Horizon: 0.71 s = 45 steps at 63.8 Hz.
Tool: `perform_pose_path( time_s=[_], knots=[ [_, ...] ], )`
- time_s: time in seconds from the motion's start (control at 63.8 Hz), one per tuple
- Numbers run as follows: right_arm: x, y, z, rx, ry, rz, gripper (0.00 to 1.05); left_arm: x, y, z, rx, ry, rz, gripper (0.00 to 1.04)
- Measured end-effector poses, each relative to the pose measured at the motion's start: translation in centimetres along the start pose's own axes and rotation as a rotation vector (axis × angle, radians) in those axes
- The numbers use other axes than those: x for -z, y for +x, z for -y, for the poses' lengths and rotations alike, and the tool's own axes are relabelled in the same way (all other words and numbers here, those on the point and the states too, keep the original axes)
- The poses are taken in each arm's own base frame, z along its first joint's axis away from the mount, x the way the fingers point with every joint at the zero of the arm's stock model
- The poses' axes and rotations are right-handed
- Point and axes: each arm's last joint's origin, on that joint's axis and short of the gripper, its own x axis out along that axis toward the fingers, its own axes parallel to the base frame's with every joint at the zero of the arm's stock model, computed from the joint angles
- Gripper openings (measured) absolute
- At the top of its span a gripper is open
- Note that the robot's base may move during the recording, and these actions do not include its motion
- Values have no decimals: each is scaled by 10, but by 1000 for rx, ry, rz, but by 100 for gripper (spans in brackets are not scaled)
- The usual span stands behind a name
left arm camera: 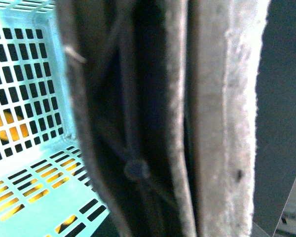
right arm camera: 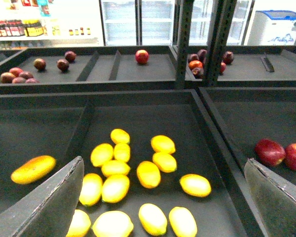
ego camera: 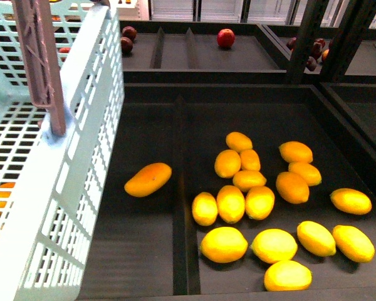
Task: Pick lemon and mango into basket
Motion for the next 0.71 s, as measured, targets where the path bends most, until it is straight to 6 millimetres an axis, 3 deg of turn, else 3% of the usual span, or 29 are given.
perform_pose_path(
  time_s=[0.078,0.188,0.376,0.518,0.706],
  knots=[
    [0,0,0,-1,0,-1,96,-1,2,2,-83,144,-48,15],
    [0,0,0,1,0,-1,96,13,22,11,-94,507,-217,15],
    [0,0,0,2,0,-1,96,46,73,16,-61,680,-367,15],
    [0,0,0,2,0,-1,96,97,102,24,-7,727,-543,15],
    [0,0,0,2,0,-1,96,163,109,6,-10,755,-744,15]
  ],
)
